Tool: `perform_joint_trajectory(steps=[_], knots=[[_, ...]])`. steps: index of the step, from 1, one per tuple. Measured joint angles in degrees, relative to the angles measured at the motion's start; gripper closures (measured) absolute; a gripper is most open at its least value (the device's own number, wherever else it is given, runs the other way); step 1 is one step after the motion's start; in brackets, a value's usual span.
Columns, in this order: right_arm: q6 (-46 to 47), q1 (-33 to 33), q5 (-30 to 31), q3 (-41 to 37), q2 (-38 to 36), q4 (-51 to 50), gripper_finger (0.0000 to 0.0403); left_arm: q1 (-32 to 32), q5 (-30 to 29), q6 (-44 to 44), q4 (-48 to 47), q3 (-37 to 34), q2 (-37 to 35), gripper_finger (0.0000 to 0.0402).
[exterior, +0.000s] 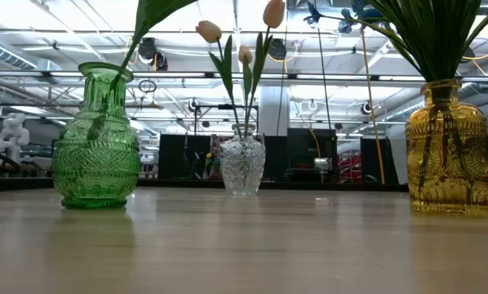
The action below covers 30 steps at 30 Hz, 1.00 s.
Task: Sort flowers into vase by color
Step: Put the red flower into the green vase
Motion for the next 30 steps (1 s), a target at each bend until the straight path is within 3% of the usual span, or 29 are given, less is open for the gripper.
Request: perform_joint_trajectory(steps=[7,11,15,21,30], knots=[[3.28,1.47,0.19,0.0,1.97,0.21,0.0403,-3.0,-9.81,4.02,17.65,-2.92,9.44,0.0172],[4.26,1.4,0.16,0.0,5.29,3.32,0.0403,-3.39,-11.15,11.91,33.95,-2.94,16.86,0.0172],[3.97,1.53,-0.1,-0.02,8.85,7.8,0.0403,-3.53,-13.63,17.35,44.32,-2.94,20.51,0.0172],[4.03,1.53,-0.11,0.0,9.36,9.59,0.0403,-3.74,-17.99,19.35,47.43,-2.92,21.13,0.0172],[4.03,1.41,-0.27,0.0,9.52,9.37,0.0402,-1.05,-11.76,21.25,51.18,-0.22,21.07,0.0172]])
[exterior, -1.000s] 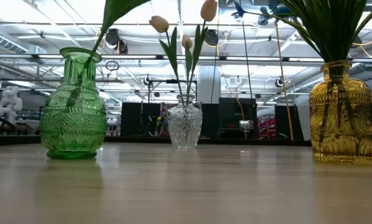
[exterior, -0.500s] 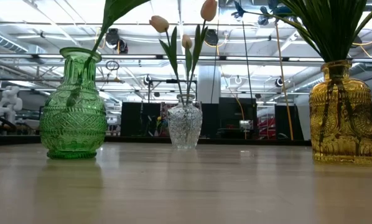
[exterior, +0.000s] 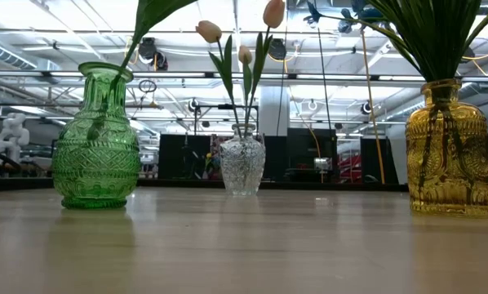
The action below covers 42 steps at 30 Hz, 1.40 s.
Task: Sort flowers into vase by color
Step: Put the red flower into the green vase
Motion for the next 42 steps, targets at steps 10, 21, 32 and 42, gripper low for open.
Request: perform_joint_trajectory(steps=[10,21,32,42], knots=[[-0.65,-0.46,0.01,0.0,0.43,-1.5,0.0402,3.63,3.98,-0.61,-0.19,0.2,-0.03,0.0172],[-0.61,-0.86,0.02,0.0,0.43,-2.74,0.0402,3.36,5.34,-0.1,0.46,0.2,-0.03,0.0198],[-0.61,-0.89,0.07,0.0,0.41,-2.99,0.0402,0.05,5.13,3.29,4.93,0.2,-1.45,0.0219],[-0.46,-1.04,1.41,0.0,0.41,-3.2,0.0402,1.42,4.3,0.89,5.38,0.2,-1.45,0.022]])
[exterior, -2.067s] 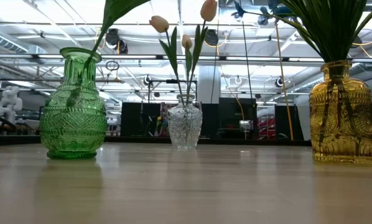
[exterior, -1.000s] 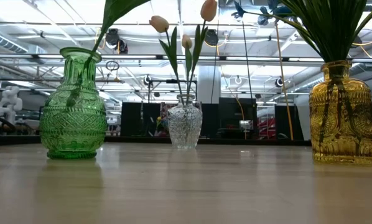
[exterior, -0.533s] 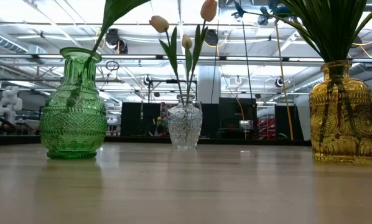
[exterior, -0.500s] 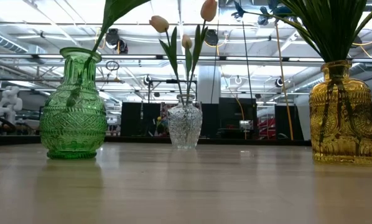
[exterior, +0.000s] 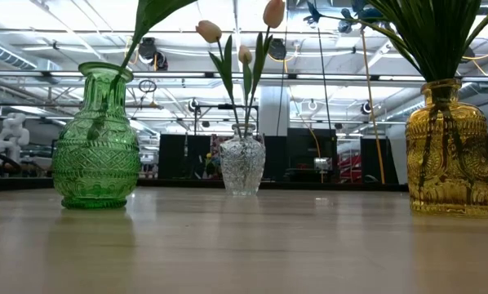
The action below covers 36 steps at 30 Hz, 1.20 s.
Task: Sort flowers into vase by color
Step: Put the red flower into the green vase
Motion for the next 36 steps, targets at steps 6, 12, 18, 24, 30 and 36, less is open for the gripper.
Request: perform_joint_trajectory(steps=[6,12,18,24,30,36], knots=[[0.66,-0.62,0.31,0.0,-0.02,-1.37,0.0402,1.08,1.09,-1.58,-1.65,0.0,0.0,0.022],[0.61,-0.74,0.32,0.0,-0.02,-1.41,0.0402,1.06,1.21,-1.58,-3.22,0.0,0.02,0.0225],[0.59,-0.75,0.32,0.0,-0.02,-1.57,0.0402,1.3,1.23,-1.58,-3.15,0.0,0.02,0.0273],[0.47,-0.75,0.33,0.0,-0.02,-1.69,0.0403,1.3,1.26,-1.3,-3.13,0.0,0.02,0.0341],[0.44,-0.74,0.3,0.0,-0.02,-2.02,0.0403,1.3,1.26,-0.88,-3.8,0.0,0.02,0.0392],[2.5,-0.6,0.24,0.0,-0.02,-2.97,0.0382,0.04,-0.57,0.76,-5.27,-0.02,-0.66,0.0387]])
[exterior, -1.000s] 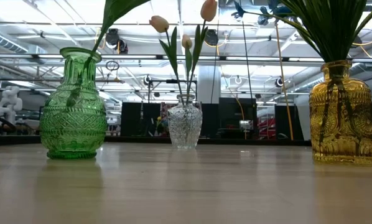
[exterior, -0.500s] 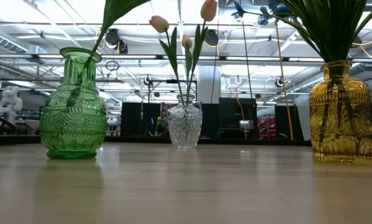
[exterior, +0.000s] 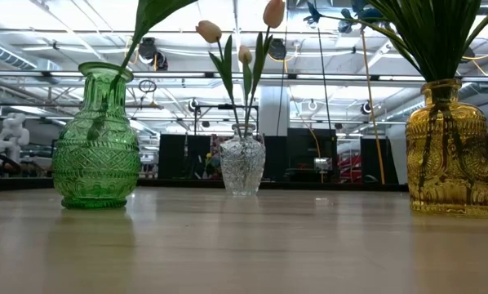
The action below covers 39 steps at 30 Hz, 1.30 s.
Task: Sort flowers into vase by color
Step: Put the red flower into the green vase
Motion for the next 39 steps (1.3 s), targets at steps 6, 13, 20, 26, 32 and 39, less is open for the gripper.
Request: perform_joint_trajectory(steps=[6,13,20,26,32,39], knots=[[-0.33,1.29,0.1,0.0,-0.04,-2.11,0.0275,-3.59,-2.89,1.2,-8.42,-0.01,-6.22,0.0386],[-3.39,3.22,5.8,0.0,-0.32,-2.01,0.0158,-5.77,-4.76,-0.38,-14.08,-7.75,-15.57,0.0386],[-6.03,6.78,11.65,0.0,-1.9,-2.38,0.0122,-8.54,-1.92,-3.77,-5.86,-21.63,-25.04,0.0386],[-8.87,8.57,15.48,0.0,-2.43,-2.29,0.0127,-10.35,-1.97,-3.7,-4.41,-29.72,-29.07,0.0386],[-9.58,8.52,16.62,0.0,-2.45,-2.25,0.0133,-10.53,-2.02,-5.89,-4.37,-33.63,-29.56,0.0386],[-9.9,8.56,16.6,0.0,-2.45,-2.71,0.0133,-11.44,-5.66,-6.77,-9.28,-33.7,-30.76,0.0386]])
